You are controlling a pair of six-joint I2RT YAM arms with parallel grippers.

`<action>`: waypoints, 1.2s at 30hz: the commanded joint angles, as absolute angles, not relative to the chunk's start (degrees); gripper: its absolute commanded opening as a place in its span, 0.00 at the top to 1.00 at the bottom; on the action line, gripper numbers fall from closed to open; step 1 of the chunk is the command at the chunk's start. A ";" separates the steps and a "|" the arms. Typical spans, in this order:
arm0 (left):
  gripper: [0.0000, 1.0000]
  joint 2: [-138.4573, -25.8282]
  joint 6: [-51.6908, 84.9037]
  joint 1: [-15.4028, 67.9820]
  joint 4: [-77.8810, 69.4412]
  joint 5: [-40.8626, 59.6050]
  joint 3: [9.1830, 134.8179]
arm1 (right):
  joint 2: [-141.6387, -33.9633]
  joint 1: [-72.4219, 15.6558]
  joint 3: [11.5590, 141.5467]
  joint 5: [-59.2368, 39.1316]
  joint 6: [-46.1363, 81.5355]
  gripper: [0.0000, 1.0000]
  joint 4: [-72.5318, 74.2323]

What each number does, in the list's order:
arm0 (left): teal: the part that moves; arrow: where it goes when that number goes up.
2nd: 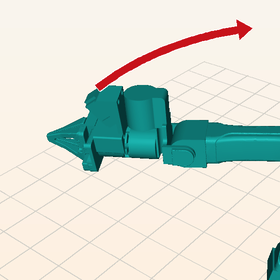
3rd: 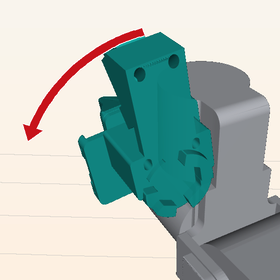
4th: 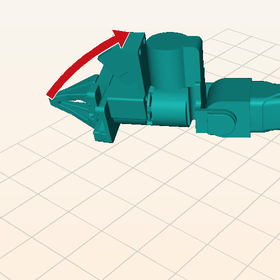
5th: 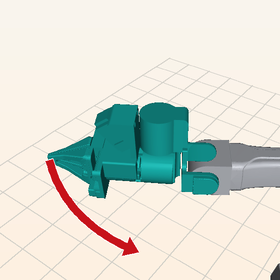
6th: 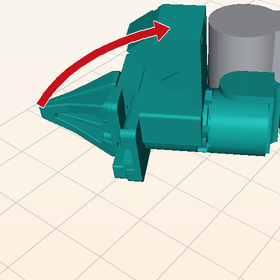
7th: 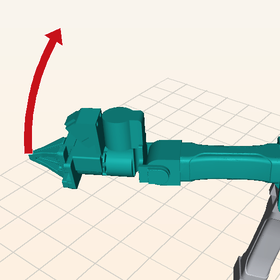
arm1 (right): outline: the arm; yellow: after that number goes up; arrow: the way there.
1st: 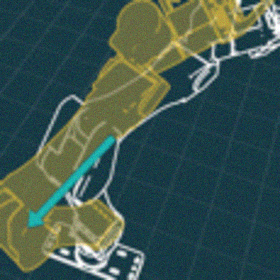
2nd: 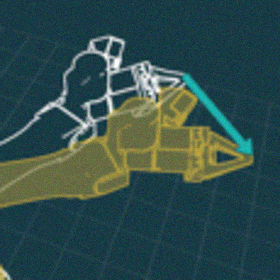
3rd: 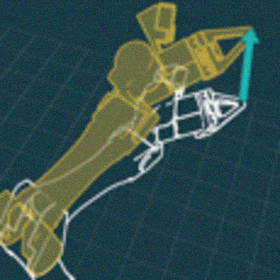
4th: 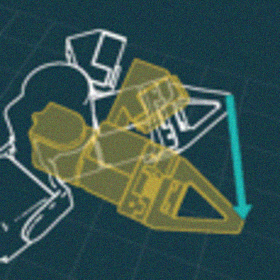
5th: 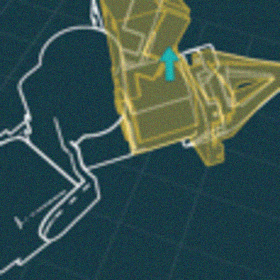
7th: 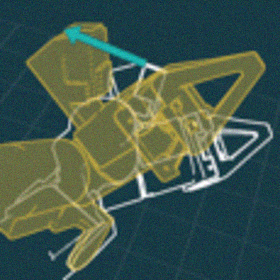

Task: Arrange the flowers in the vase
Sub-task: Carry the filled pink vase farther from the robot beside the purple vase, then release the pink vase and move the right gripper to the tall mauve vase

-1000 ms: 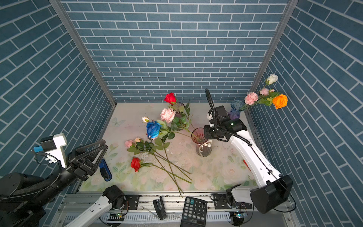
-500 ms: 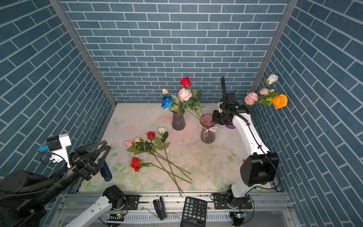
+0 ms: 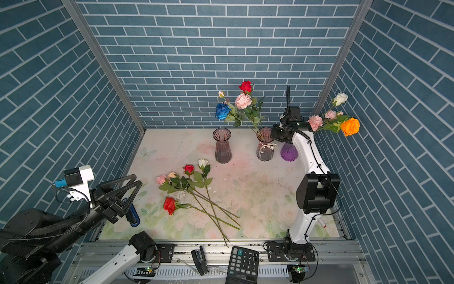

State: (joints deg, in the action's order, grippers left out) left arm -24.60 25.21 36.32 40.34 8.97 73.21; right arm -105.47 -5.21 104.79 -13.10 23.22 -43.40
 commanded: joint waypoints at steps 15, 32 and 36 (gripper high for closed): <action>0.44 -23.82 23.43 36.57 43.95 7.09 74.79 | -112.94 -3.69 115.11 -18.36 32.22 1.00 -36.17; 0.44 -24.03 24.13 36.56 43.55 7.73 75.23 | -113.34 -3.76 116.85 -19.42 31.92 0.80 -38.80; 0.44 -24.01 24.34 36.59 43.33 7.80 75.23 | -112.85 -3.73 116.86 -19.29 31.56 0.71 -38.98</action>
State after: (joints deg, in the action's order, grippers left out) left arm -24.60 24.21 36.36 43.05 7.53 74.35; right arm -114.45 -3.75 115.48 -17.98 30.83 -40.45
